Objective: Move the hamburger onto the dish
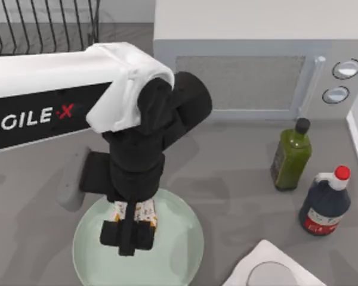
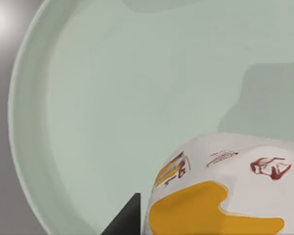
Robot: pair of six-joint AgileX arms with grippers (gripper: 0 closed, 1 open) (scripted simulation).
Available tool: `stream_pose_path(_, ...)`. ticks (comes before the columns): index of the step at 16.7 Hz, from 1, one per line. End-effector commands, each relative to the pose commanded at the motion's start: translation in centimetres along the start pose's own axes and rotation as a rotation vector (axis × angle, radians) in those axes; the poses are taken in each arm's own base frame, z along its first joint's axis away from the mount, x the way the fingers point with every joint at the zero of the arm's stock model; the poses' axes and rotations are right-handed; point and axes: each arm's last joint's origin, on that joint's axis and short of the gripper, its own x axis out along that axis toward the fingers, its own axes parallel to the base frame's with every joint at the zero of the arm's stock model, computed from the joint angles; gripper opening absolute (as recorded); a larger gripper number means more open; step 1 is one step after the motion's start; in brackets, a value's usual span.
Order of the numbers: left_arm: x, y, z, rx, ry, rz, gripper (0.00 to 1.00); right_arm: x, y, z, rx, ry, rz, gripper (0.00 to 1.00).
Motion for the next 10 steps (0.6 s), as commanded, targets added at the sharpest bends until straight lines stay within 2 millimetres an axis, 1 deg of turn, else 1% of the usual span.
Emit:
stream_pose_path(2,-0.2,0.2,-0.2,-0.028,0.006,-0.014,0.00,0.0,0.0,0.0,0.000,0.000,0.000,1.00)
stream_pose_path(7,-0.2,0.1,-0.1,-0.032,0.005,-0.011,0.00,0.0,0.0,0.0,0.000,0.000,0.000,1.00)
stream_pose_path(8,-0.1,0.1,-0.1,-0.030,0.005,-0.010,0.00,0.0,0.0,0.0,0.000,0.000,0.000,1.00)
stream_pose_path(10,0.9,0.1,-0.2,-0.025,0.005,-0.013,0.00,0.0,0.0,0.0,0.000,0.000,0.000,1.00)
